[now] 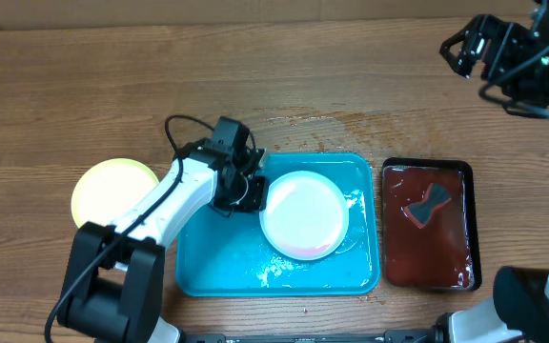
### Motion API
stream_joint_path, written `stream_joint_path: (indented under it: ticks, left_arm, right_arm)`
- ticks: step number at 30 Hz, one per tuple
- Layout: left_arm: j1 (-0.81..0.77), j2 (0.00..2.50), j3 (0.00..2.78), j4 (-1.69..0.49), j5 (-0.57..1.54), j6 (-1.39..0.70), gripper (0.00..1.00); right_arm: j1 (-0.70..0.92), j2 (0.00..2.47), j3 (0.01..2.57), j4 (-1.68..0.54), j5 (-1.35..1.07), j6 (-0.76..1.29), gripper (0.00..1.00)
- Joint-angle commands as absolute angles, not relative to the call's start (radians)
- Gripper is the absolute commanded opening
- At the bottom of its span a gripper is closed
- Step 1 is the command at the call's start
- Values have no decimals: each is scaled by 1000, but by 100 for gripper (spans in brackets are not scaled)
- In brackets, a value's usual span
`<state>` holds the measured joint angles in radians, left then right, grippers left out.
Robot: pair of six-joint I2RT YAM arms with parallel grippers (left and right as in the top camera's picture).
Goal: Clean dirty plates on tray and stack at the side
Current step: 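Lift the white plate with the left gripper and raise the right arm away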
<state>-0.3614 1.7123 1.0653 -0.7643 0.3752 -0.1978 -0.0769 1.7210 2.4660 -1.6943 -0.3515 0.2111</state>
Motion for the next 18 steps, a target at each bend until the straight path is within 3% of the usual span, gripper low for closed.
stream_joint_path:
  ticks: [1, 10, 18]
  left_arm:
    - [-416, 1668, 1160, -816, 316, -228, 4]
    - [-595, 1668, 1336, -923, 131, -313, 4]
    - [-665, 1668, 1458, -900, 115, -353, 4]
  right_arm:
    - [-72, 1662, 2500, -1687, -334, 125, 100]
    - [-53, 1534, 2500, -1694, -345, 125, 100]
    - [33, 1400, 2500, -1694, -346, 116, 100]
